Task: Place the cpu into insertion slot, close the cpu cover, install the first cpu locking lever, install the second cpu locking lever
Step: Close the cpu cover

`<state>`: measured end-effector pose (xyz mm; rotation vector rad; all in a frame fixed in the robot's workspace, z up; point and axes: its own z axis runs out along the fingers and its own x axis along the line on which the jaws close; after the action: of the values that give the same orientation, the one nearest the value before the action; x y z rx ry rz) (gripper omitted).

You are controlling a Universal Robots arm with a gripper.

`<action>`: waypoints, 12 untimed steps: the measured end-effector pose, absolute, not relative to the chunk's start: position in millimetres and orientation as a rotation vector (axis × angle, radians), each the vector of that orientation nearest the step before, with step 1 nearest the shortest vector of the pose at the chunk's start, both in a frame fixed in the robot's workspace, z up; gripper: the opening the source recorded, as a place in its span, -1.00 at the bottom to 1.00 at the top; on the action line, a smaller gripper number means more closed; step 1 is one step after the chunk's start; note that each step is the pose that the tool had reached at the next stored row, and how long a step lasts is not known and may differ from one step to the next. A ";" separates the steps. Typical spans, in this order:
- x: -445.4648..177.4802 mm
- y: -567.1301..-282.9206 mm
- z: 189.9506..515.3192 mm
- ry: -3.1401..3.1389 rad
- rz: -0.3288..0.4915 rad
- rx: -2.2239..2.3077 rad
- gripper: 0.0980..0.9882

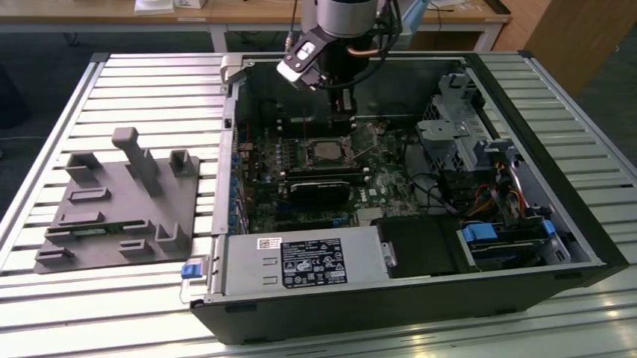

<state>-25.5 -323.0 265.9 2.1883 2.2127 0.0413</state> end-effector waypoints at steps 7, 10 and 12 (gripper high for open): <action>-15.3 -322.9 265.9 2.212 0.041 2.188 -0.98; -9.3 -323.0 265.8 2.212 0.042 2.188 -0.98; -6.3 -323.0 265.9 2.212 0.041 2.188 -0.98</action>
<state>-6.3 -323.0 265.9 2.1885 2.2125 0.0415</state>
